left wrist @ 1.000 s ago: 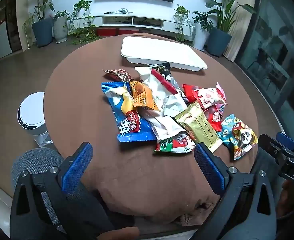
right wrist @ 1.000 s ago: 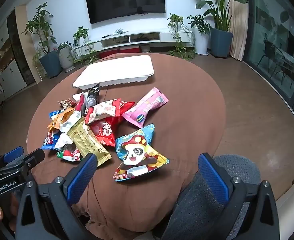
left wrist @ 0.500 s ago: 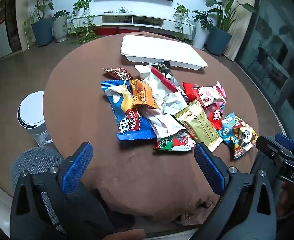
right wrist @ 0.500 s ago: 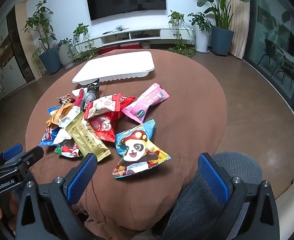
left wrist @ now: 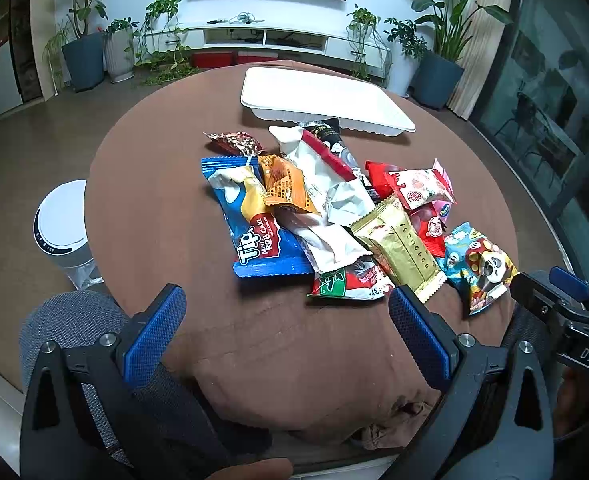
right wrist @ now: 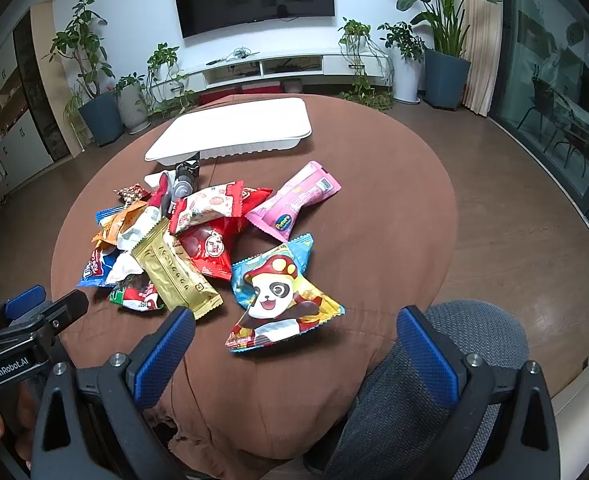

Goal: Organize snacks

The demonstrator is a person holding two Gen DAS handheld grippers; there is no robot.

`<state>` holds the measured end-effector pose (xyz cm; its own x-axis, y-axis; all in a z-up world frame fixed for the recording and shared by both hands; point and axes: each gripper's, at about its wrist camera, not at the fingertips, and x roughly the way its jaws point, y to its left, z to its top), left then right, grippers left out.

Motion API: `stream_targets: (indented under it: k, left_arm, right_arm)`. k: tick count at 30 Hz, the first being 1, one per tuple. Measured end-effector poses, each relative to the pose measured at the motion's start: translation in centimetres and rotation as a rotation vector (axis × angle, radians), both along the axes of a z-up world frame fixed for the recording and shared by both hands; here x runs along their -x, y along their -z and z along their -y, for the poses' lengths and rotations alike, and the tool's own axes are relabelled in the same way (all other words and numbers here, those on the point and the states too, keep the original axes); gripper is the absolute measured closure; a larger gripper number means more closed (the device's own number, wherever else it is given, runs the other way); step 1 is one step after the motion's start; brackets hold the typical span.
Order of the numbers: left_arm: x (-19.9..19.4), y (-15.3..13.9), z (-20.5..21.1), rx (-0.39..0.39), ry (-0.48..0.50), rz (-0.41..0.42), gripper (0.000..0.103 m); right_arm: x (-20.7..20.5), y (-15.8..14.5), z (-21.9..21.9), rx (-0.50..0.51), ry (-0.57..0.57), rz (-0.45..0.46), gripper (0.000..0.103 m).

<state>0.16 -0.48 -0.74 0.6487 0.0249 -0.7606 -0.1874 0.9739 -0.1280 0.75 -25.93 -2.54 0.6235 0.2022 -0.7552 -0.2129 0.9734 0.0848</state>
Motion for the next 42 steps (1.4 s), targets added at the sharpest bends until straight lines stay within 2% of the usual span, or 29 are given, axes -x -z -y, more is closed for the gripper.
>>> stream_targets:
  k: [42]
  left_arm:
    - [0.04,0.16,0.00,0.004,0.001,-0.004,0.000]
  right_arm:
    - [-0.10,-0.07,0.00,0.001,-0.004,-0.007,0.000]
